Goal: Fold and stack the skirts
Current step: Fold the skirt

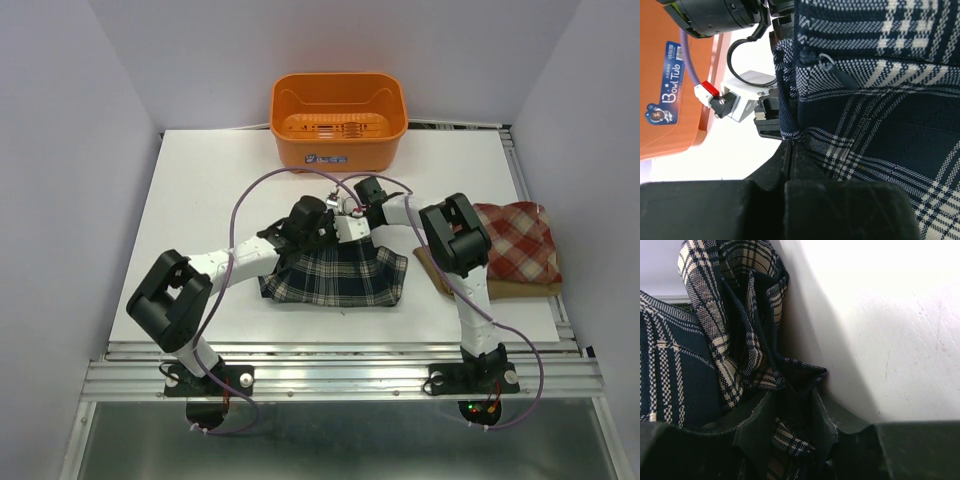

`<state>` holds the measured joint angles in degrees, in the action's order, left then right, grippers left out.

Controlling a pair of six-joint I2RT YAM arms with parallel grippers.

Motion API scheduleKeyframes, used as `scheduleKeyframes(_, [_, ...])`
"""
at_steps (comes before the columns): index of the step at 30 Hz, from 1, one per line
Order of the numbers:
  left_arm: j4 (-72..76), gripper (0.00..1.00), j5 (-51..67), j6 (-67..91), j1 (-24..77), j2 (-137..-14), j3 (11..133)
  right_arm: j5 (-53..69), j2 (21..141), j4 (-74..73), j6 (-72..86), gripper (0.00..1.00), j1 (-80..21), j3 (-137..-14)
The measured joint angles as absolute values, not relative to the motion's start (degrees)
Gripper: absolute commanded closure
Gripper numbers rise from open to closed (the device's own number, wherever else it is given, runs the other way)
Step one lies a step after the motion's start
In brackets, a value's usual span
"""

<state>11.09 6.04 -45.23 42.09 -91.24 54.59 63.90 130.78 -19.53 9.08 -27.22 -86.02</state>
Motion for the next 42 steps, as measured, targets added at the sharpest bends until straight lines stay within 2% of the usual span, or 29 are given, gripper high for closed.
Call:
scheduleKeyframes(9, [17.7, 1.00, 3.1, -45.2, 43.8, -90.8, 50.2, 59.6, 131.6, -21.7, 11.9, 0.56, -27.1, -88.0])
scheduleKeyframes(18, [18.7, 1.00, 0.2, -45.0, 45.3, -88.7, 46.7, 47.1, 129.9, -21.9, 16.7, 0.44, -27.4, -92.1])
scheduleKeyframes(21, [18.7, 1.00, -1.1, -45.2, 45.3, -88.7, 46.7, 42.8, 129.8, -21.9, 17.4, 0.36, -27.4, -94.2])
scheduleKeyframes(22, [18.6, 1.00, -1.2, -45.2, 45.3, -88.7, 46.7, 42.1, 129.8, -21.8, 17.9, 0.30, -27.0, -94.5])
scheduleKeyframes(29, [16.3, 1.00, 2.6, -45.2, 46.6, -90.8, 46.7, 35.9, 129.8, -20.4, 19.7, 0.24, -23.2, -97.9])
scheduleKeyframes(36, [12.6, 0.92, 4.0, -44.3, 46.2, -95.9, 50.5, 35.2, 129.1, -20.9, 19.9, 0.24, -15.2, -98.5])
scheduleKeyframes(42, [5.2, 0.75, 7.7, -42.9, 43.2, -102.3, 60.1, 36.7, 120.4, -21.5, 19.7, 0.23, -9.0, -93.9])
